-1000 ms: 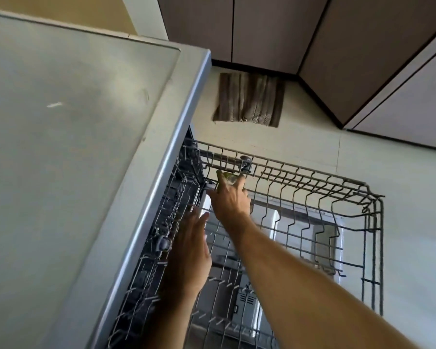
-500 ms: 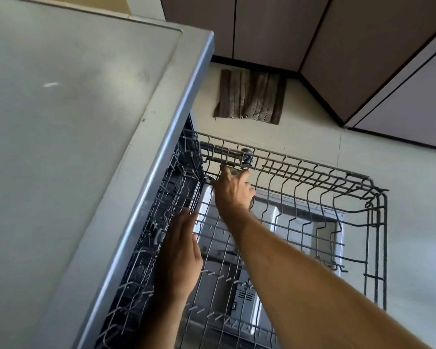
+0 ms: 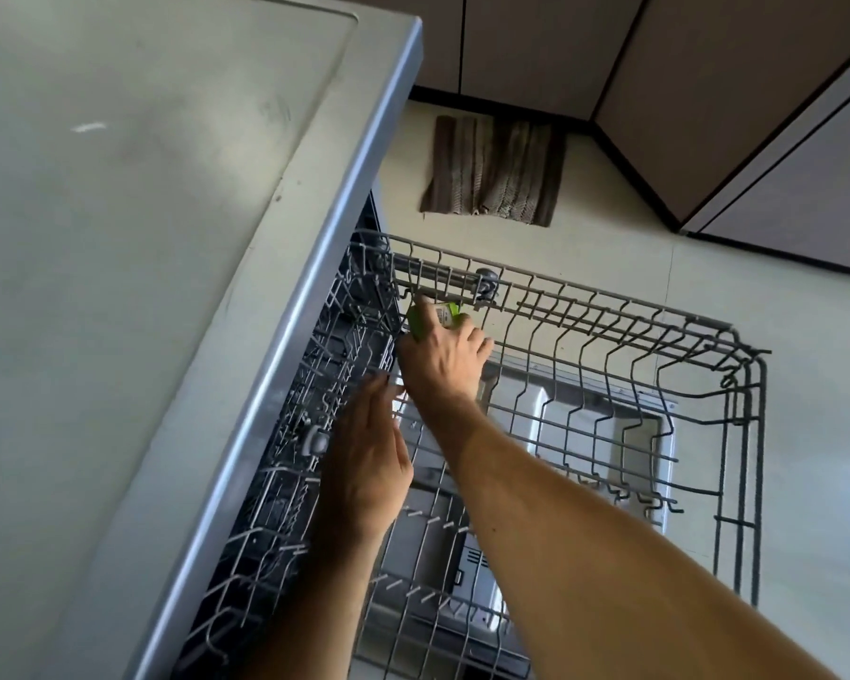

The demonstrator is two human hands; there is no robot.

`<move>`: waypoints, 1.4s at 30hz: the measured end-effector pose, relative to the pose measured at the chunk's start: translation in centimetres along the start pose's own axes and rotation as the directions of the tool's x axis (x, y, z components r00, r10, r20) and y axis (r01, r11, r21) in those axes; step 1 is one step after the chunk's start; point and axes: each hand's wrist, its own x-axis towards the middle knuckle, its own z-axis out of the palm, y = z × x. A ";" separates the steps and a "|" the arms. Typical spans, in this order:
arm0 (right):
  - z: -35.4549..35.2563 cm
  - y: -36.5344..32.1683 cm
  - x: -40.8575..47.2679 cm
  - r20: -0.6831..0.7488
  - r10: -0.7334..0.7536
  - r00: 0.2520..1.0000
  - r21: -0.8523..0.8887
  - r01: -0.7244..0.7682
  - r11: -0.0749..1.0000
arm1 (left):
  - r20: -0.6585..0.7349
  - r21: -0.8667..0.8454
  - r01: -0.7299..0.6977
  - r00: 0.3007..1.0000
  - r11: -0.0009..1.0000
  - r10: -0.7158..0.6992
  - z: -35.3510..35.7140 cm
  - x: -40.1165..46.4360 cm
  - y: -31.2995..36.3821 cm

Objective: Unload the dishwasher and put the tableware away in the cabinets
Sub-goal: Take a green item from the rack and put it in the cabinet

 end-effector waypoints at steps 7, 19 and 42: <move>-4.3 4.2 -4.3 0.148 -0.214 0.966 0.191 0.184 0.964 | 0.086 0.148 0.243 0.963 0.959 -0.257 -1.8 0.7 0.9; -15.7 13.3 -13.7 0.113 -0.168 0.979 0.188 0.145 0.971 | 0.196 0.214 0.315 0.913 0.924 -0.357 -9.6 -7.5 8.1; -31.5 7.9 -31.7 0.254 -0.822 0.510 0.081 0.835 0.544 | -0.317 0.308 0.597 0.799 0.741 -0.511 -27.3 -29.3 24.3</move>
